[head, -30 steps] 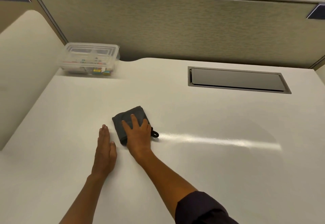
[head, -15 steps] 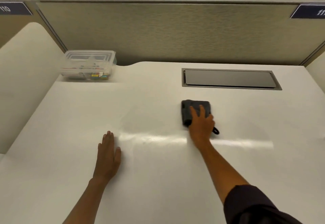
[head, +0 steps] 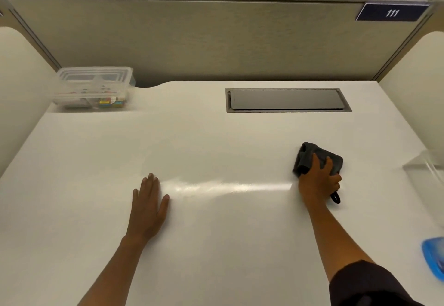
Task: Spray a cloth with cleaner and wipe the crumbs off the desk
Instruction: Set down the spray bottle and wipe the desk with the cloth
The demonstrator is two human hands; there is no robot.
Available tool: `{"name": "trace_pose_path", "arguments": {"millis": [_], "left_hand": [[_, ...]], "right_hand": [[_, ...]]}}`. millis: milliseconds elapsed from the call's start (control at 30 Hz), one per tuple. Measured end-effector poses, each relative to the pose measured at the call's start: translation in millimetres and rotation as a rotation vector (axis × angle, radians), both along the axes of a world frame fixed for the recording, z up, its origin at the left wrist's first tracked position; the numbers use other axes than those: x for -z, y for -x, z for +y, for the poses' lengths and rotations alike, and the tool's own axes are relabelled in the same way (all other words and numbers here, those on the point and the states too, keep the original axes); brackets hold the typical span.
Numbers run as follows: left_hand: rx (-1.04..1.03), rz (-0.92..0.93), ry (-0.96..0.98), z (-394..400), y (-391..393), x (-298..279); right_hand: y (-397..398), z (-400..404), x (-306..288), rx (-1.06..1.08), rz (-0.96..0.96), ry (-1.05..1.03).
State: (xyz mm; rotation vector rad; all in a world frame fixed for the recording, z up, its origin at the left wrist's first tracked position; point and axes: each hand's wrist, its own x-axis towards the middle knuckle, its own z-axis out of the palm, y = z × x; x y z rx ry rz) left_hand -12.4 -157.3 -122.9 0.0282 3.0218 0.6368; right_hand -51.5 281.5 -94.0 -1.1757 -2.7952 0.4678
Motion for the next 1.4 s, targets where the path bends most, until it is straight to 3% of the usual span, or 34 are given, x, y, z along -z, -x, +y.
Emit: {"name": "trace_pose_path", "arguments": {"millis": [133, 400, 633, 900, 1100, 1400], "left_hand": [[-0.03, -0.017, -0.032, -1, -5, -1], [-0.115, -0.028, -0.067, -20, -34, -1], [-0.236, -0.067, -0.072, -60, -80, -2], [-0.319, -0.097, -0.071, -84, -116, -6], [-0.288, -0.085, -0.064, -63, -114, -7], [-0.191, -0.057, -0.011, -10, -92, -5]], "right_hand": [[4, -43, -5, -0.061, -0.007, 0.031], [-2, -196, -1, -0.505, 0.016, 0.082], [-25, -317, -3, -0.942, -0.077, 0.131], [-80, -358, 0, -1.2, -0.069, 0.158], [-89, -336, 0, -1.18, -0.013, 0.157], [-89, -212, 12, -0.843, 0.035, 0.076]]}}
